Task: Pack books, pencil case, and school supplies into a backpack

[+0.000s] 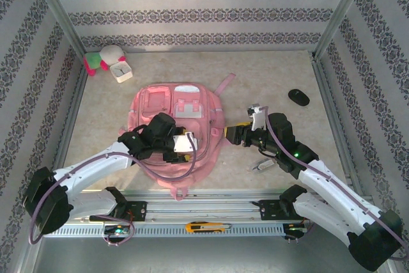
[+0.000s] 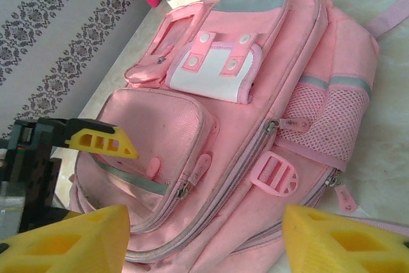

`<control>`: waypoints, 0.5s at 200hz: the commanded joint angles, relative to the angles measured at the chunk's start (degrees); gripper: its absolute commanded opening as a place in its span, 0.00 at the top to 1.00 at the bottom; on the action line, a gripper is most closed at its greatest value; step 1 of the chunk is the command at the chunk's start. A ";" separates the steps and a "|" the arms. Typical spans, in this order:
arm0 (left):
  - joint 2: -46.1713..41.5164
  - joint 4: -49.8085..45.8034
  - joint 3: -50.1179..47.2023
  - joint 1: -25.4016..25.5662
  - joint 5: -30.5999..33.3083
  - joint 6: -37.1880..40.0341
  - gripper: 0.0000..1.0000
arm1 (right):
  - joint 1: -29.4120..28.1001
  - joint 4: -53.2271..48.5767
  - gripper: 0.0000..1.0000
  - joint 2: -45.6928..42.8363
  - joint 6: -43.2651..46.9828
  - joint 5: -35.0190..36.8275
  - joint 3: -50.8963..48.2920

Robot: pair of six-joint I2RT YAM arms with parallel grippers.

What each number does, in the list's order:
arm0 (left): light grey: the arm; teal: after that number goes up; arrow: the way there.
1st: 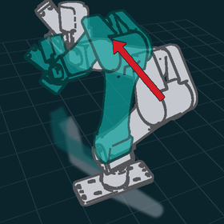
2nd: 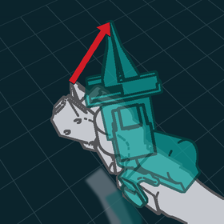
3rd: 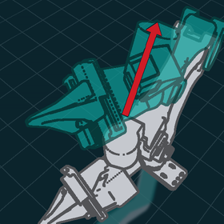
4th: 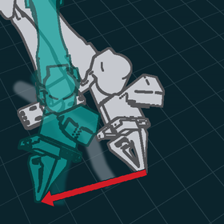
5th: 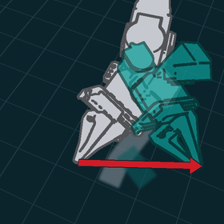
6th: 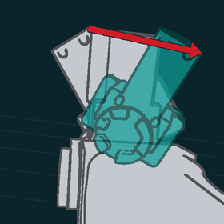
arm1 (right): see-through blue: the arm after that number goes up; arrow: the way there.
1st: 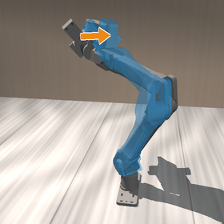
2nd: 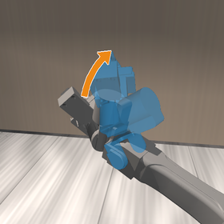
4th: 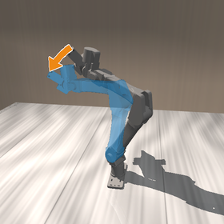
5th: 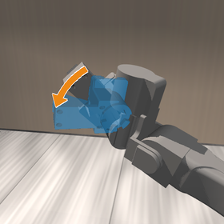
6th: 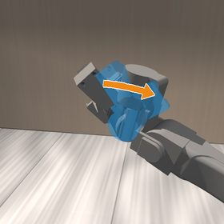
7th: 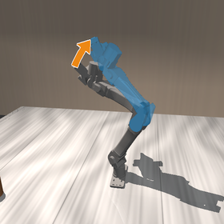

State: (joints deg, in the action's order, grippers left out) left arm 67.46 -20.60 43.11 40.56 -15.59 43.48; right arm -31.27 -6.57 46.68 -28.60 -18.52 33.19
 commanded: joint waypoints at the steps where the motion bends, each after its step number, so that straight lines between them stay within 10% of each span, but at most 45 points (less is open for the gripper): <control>1: 0.85 2.21 -0.40 0.84 2.58 -0.54 0.34 | -0.10 1.74 0.36 0.10 1.91 -1.08 -0.67; 30: -3.36 1.17 2.46 0.21 0.32 -3.70 1.00 | -0.25 4.23 0.38 1.43 11.18 -1.22 -1.99; 61: -10.47 1.32 3.22 -6.26 -15.53 -2.79 1.00 | -1.25 3.88 0.42 8.97 37.56 -8.01 1.22; 100: -13.66 -1.54 2.84 -9.60 -18.15 3.00 1.00 | -1.03 -2.68 0.42 24.13 60.30 -16.90 12.16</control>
State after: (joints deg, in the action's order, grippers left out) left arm 56.12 -21.76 43.51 31.97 -26.68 42.41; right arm -32.03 -6.33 64.31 11.20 -27.33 38.13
